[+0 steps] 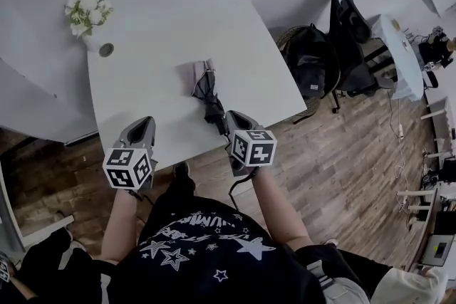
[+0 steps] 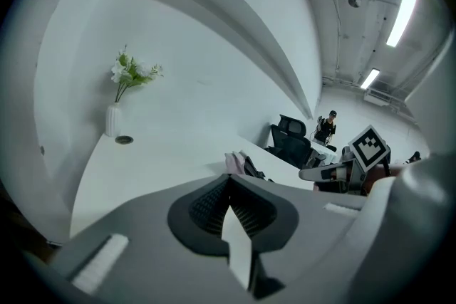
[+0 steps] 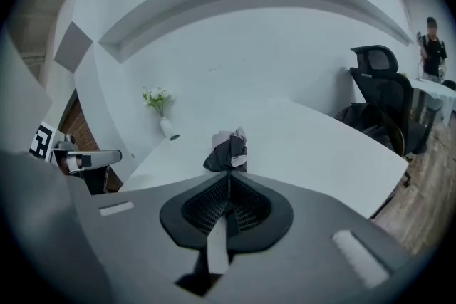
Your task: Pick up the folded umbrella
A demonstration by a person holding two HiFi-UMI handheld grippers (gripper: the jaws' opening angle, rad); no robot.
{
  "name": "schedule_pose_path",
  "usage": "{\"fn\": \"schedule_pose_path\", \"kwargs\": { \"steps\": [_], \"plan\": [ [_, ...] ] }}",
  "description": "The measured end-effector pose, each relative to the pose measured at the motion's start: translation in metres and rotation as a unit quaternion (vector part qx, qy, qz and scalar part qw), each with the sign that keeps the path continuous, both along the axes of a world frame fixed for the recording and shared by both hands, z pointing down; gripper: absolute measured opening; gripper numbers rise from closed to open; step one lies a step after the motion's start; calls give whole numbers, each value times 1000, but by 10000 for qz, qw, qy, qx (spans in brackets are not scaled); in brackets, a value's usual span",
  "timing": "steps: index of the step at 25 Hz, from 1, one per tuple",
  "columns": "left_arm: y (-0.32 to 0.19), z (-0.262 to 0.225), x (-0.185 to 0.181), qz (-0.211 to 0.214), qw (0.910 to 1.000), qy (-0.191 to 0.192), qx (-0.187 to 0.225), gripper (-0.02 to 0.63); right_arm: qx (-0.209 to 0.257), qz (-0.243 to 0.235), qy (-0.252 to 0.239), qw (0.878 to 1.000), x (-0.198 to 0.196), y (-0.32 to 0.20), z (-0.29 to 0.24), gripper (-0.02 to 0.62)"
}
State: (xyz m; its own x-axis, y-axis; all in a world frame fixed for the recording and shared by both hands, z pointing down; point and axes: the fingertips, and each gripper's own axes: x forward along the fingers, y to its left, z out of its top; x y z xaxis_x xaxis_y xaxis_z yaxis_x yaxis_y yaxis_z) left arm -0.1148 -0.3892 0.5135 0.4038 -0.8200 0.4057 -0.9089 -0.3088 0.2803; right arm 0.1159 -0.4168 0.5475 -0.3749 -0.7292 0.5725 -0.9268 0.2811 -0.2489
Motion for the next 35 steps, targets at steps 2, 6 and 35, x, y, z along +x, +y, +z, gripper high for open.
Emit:
{"fn": "schedule_pose_path", "kwargs": {
  "steps": [2, 6, 35],
  "plan": [
    [-11, 1, -4, -3, 10000, 21, -18, 3, -131, -32, 15, 9999, -5, -12, 4, 49],
    [-31, 6, -12, 5, 10000, 37, -70, 3, -486, -157, 21, 9987, -19, -29, 18, 131],
    [-90, 47, -40, 45, 9982, 144, -578, 3, -1597, -708, 1599, 9716, -53, -76, 107, 282]
  ]
}}
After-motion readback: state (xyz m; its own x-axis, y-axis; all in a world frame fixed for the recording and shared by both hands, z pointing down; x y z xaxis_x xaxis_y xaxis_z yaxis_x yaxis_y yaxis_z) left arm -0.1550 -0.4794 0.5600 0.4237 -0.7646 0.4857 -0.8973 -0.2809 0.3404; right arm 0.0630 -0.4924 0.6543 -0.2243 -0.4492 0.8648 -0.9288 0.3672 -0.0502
